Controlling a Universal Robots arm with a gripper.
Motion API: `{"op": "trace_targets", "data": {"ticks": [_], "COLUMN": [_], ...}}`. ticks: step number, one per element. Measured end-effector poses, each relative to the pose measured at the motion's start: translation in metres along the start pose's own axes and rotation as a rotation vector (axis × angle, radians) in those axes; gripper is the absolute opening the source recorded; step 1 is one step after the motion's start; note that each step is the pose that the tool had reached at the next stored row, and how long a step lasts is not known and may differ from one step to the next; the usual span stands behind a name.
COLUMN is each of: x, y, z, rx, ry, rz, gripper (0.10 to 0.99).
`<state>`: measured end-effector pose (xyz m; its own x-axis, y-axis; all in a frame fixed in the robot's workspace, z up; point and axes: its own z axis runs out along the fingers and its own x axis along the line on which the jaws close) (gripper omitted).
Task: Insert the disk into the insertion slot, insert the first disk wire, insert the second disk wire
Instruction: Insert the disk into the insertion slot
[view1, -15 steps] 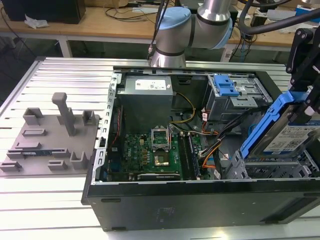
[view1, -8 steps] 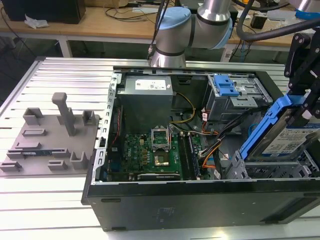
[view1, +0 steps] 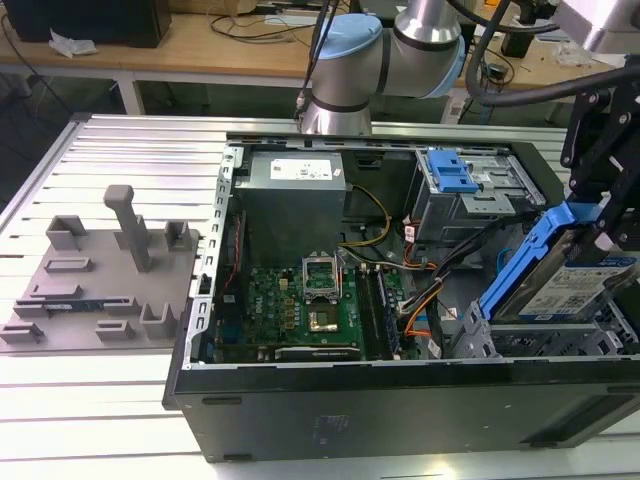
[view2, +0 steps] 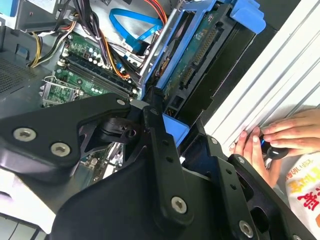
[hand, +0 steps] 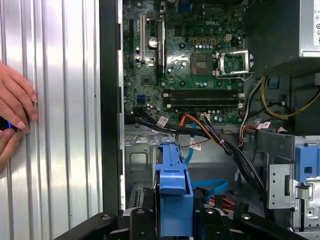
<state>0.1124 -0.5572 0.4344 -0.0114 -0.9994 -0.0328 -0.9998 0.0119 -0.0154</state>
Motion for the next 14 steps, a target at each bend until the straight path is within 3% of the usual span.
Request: {"op": "trace_targets", "data": {"ticks": [5, 10, 13, 14], "x": [0.0015, 0.0020, 0.0021, 0.0021], "y": [0.0003, 0.0004, 0.0004, 0.0004], "z": [0.0195, 0.0286, 0.0287, 0.0289], "rx": [0.000, 0.000, 0.000, 0.000], "ry": [0.0000, 0.0001, 0.0004, 0.0001], "rz": [0.000, 0.000, 0.000, 0.000], "gripper": [0.365, 0.365, 0.376, 0.443]}}
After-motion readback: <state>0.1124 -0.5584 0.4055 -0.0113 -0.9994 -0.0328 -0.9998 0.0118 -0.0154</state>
